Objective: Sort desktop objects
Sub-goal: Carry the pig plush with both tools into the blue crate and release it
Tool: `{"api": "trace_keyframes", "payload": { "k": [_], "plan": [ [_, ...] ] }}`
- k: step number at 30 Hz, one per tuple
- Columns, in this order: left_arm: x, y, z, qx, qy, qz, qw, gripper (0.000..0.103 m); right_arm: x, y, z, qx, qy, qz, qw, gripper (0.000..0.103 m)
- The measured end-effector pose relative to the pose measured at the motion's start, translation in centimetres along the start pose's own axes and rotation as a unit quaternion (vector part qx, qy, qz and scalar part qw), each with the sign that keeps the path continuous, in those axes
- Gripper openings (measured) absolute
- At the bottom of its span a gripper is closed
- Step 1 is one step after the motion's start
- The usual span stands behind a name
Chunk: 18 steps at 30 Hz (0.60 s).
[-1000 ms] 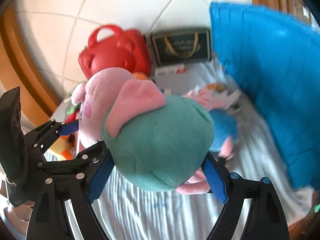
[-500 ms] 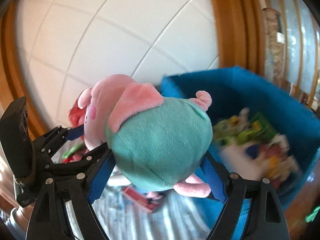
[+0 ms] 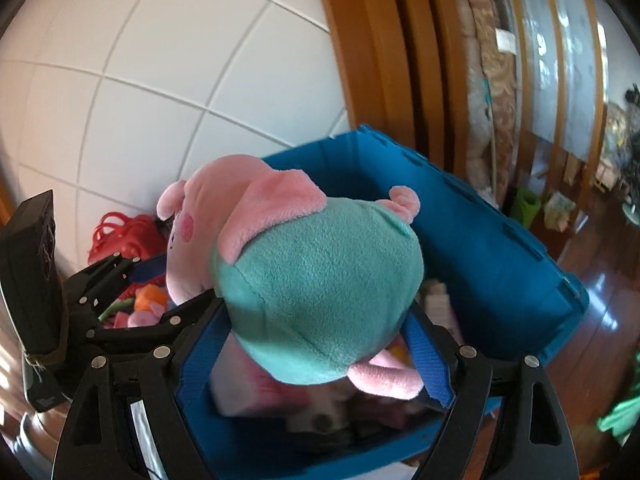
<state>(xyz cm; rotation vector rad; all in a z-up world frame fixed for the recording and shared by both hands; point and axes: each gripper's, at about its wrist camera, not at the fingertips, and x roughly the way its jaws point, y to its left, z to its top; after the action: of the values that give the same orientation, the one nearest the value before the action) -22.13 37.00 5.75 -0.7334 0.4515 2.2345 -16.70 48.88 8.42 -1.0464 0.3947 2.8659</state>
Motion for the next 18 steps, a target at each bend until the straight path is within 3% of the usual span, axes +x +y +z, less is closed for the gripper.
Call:
{"api": "trace_keyframes", "payload": {
  "k": [7,10,14,18],
  "plan": [
    [2.6,-2.7,0.2,-0.013,0.060,0.005,0.9981,0.063,2.3,-5.8,0.8,0.017,0.033,0.006,0.999,0.086],
    [1.8,-3.4,0.5,-0.012,0.055,0.025,0.9981,0.063,2.9,-6.4,0.6,0.011,0.040,0.000,0.999,0.088],
    [0.2,-4.2,0.0,-0.027,0.047,0.039,0.9978,0.064,2.8,-6.4,0.3,0.000,0.034,-0.010,0.999,0.103],
    [-2.0,-4.4,-1.1,-0.042,0.024,0.055,0.9973,0.074,2.0,-6.0,0.1,-0.010,0.017,-0.013,1.000,0.103]
  ]
}}
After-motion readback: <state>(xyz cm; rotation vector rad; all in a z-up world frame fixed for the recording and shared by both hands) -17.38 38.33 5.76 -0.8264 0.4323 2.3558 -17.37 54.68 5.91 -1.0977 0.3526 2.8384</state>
